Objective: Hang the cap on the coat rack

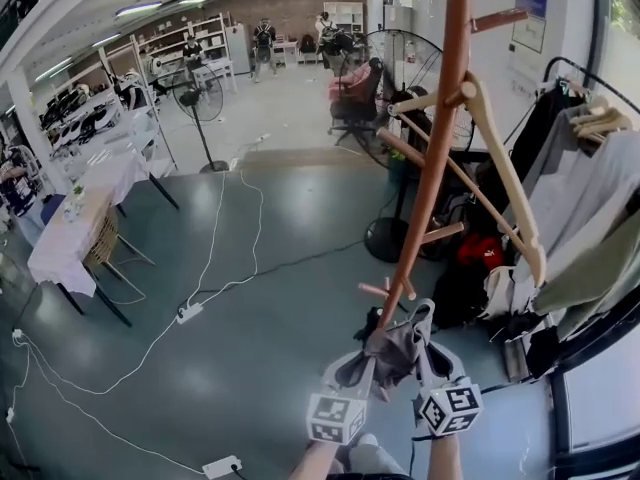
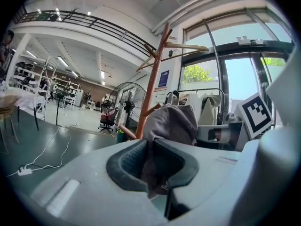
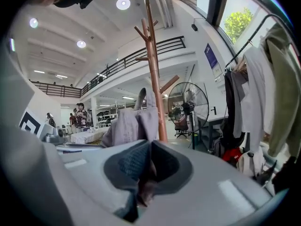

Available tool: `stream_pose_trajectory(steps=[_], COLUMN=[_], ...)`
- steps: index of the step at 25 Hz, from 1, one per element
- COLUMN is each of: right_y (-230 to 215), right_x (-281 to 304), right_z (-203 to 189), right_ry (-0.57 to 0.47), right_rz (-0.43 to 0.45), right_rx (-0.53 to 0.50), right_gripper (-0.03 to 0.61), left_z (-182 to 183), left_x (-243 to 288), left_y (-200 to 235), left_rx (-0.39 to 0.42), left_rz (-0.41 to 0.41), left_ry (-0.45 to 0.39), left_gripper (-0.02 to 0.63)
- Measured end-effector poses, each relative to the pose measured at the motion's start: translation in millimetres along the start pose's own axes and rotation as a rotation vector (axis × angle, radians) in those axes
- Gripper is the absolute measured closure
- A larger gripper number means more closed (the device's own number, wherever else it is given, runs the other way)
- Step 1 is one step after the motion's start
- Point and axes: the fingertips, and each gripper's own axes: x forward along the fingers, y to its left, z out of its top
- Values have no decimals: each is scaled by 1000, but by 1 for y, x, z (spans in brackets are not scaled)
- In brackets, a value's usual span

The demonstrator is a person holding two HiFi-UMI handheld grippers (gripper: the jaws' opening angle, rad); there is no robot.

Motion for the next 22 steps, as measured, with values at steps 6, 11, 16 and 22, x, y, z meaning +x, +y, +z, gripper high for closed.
stream_pose_trajectory(steps=[6, 11, 16, 22], right_y=[-10, -21, -35, -43], right_x=[37, 61, 81, 102], right_z=[16, 7, -3, -12], right_ry=[-5, 34, 71, 96], right_rz=[93, 130, 145, 165], right_rx=[-7, 14, 59, 104], right_gripper=[554, 554, 554, 554], left_z=[14, 6, -7, -15], left_x=[26, 46, 60, 74], left_y=[16, 28, 31, 38], left_rx=[6, -12, -12, -4], left_rz=[75, 119, 140, 177], left_ry=[-27, 1, 50, 93], left_gripper=[565, 565, 565, 565])
